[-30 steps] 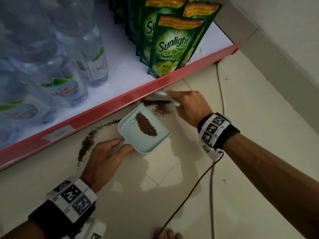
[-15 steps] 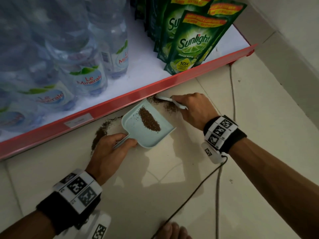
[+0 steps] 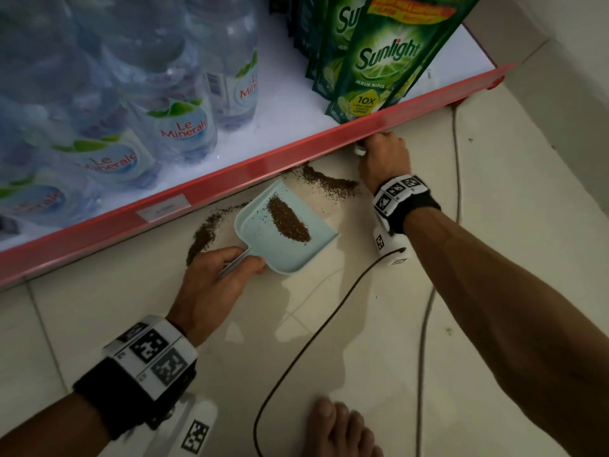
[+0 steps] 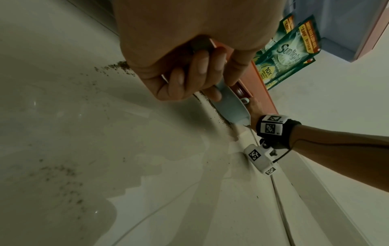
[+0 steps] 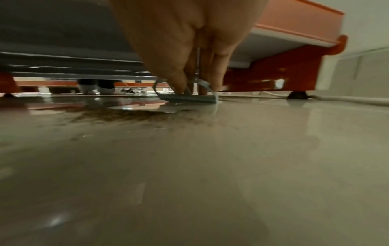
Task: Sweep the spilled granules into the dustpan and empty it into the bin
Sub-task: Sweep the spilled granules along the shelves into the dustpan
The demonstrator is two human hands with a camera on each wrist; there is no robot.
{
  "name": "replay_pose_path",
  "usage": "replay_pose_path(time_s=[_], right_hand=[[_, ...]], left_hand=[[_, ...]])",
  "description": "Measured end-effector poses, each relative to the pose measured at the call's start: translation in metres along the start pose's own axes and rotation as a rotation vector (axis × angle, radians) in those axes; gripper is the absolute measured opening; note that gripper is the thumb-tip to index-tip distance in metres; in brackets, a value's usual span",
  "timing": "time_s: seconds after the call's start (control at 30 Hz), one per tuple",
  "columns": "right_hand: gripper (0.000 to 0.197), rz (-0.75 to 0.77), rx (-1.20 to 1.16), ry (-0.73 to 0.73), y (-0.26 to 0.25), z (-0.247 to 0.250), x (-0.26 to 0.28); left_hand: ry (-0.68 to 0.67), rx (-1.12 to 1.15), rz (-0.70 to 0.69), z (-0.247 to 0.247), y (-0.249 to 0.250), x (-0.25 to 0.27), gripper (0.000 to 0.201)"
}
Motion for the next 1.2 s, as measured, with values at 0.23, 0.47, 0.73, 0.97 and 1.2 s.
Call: replay_pose_path(time_s=[0.23,0.47,0.73,0.97,1.2], right_hand=[[0.045,0.508,-0.131,-0.095,-0.051,0.030,0.053],[0.035,0.154,-0.043,0.046,0.020,0.043,0.050],[0.027,-0.057,0.059,-0.106,0.015,0.017,0.079],[0.026,0.171,-0.065,-0.097,-0.065,0.042,0.132],[0.029,-0.249,0.035,-0.020,0.027,0.045,0.092]], left_hand=[[0.003,-0.002,-0.014,0.005,0.001,0.013,0.028],[0.013,0.006,-0.033,0.021,0.004,0.028,0.028],[0.024,0.010,-0.015,0.028,-0.001,0.040,0.032],[0.021,-0.011,-0.016,0.032,-0.002,0.048,0.023],[0.052,-0.023,-0.007,0.043,0.001,0.054,0.022]])
Point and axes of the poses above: each hand's wrist, its own x-axis away from the middle knuckle, its own z-axis out of the back of the hand, y = z × x, the point moved 5 cm from there along -x, towards the middle knuckle, and after that the axes turned 14 degrees about x, right-handed, at the moved point
